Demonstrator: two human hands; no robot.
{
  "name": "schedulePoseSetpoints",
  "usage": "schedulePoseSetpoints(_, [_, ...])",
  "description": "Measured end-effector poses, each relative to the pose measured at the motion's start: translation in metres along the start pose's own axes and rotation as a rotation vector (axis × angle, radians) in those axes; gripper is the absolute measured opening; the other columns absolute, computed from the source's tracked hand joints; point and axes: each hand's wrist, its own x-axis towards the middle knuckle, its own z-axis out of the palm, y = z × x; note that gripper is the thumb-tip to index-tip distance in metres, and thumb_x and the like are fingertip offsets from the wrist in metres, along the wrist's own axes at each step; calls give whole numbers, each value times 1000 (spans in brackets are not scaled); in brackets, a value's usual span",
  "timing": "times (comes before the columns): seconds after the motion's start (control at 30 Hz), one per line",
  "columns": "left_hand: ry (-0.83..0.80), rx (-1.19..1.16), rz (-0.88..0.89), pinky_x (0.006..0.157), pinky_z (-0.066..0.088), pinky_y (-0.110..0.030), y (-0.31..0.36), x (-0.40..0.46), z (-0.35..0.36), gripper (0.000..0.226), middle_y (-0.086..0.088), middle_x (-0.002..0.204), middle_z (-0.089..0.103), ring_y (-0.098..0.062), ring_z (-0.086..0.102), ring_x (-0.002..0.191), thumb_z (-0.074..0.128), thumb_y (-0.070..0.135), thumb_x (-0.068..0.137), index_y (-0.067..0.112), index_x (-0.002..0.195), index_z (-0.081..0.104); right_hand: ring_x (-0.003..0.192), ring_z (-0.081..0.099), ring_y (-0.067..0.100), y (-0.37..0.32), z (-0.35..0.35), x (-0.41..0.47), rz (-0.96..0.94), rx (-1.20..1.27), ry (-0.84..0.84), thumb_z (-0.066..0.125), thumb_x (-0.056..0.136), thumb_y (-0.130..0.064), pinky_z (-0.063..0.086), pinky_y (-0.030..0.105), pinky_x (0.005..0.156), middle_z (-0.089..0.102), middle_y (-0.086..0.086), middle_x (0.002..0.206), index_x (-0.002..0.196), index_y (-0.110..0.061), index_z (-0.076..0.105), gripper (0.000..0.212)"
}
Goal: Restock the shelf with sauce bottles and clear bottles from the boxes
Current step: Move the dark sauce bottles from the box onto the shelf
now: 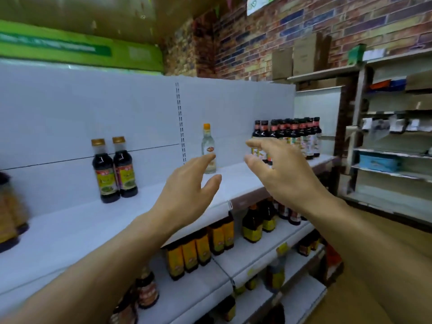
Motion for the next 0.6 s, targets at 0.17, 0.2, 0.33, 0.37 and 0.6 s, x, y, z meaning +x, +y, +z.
schedulePoseSetpoints(0.17, [56, 89, -91, 99, 37, -24, 4, 2, 1, 52, 6, 143, 51, -11, 49, 126, 50, 39, 98, 26, 147, 39, 128, 46, 14, 13, 13, 25, -90, 110, -41, 51, 99, -35, 37, 31, 104, 54, -5, 139, 136, -22, 54, 39])
schedulePoseSetpoints(0.2, [60, 105, -115, 100, 35, -22, 3, 0, 0, 52, 6, 143, 51, -10, 47, 128, 50, 39, 98, 26, 147, 39, 128, 46, 13, 14, 18, 28, -107, 132, -52, 51, 99, -35, 36, 31, 105, 54, -5, 139, 136, -22, 54, 39])
schedulePoseSetpoints(0.33, [94, 166, -208, 106, 35, -25, -4, -15, -8, 51, 7, 144, 49, -11, 45, 130, 50, 38, 99, 26, 147, 39, 129, 46, 12, 12, 44, 36, -169, 235, -84, 52, 98, -35, 34, 27, 103, 55, -7, 138, 135, -23, 55, 39])
schedulePoseSetpoints(0.37, [106, 184, -224, 108, 36, -28, -6, -19, -11, 51, 7, 145, 48, -12, 45, 131, 50, 38, 99, 26, 147, 39, 129, 45, 11, 9, 52, 36, -180, 262, -98, 52, 98, -36, 34, 25, 102, 55, -7, 138, 136, -23, 55, 40])
schedulePoseSetpoints(0.6, [137, 286, -330, 104, 31, -19, -29, -60, -38, 50, 9, 146, 49, -6, 45, 130, 50, 37, 99, 25, 146, 42, 130, 45, 11, -34, 103, 30, -301, 393, -222, 51, 99, -38, 35, 28, 105, 53, -7, 140, 139, -24, 51, 42])
